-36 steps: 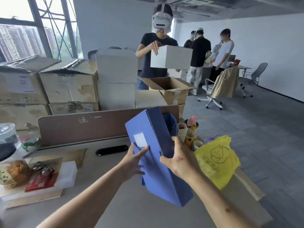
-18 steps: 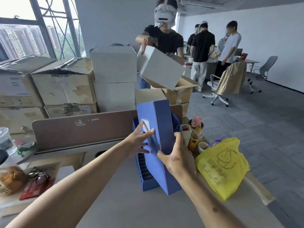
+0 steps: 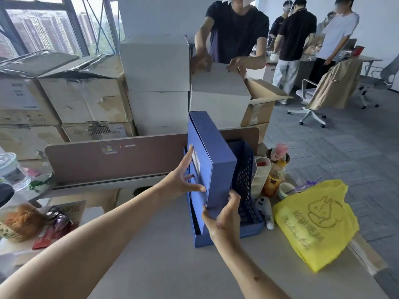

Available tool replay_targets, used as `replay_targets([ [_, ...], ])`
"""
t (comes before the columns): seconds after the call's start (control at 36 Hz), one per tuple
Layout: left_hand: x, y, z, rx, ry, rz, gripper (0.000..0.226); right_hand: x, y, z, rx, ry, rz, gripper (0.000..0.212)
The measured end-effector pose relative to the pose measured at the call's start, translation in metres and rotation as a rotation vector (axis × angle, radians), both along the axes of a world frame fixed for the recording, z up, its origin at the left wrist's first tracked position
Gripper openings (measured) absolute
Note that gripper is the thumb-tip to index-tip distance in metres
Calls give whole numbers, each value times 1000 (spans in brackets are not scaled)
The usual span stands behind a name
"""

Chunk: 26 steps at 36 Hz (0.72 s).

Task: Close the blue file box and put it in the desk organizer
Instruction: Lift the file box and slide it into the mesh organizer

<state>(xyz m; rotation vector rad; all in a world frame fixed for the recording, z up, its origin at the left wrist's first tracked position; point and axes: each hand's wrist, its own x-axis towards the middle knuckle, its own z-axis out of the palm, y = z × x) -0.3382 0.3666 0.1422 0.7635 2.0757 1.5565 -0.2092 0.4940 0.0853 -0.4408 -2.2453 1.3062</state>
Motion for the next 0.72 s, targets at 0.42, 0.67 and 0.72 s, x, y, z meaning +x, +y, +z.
replay_targets([
  [0.42, -4, -12, -18, -189, 95, 49, 134, -17, -6, -30, -89, 166, 58, 67],
  [0.67, 3, -15, -16, -248, 205, 49, 136, -14, -9, -41, -136, 175, 77, 64],
  [0.72, 4, -18, -26, -320, 228, 63, 136, -12, -10, -48, -159, 115, 80, 64],
])
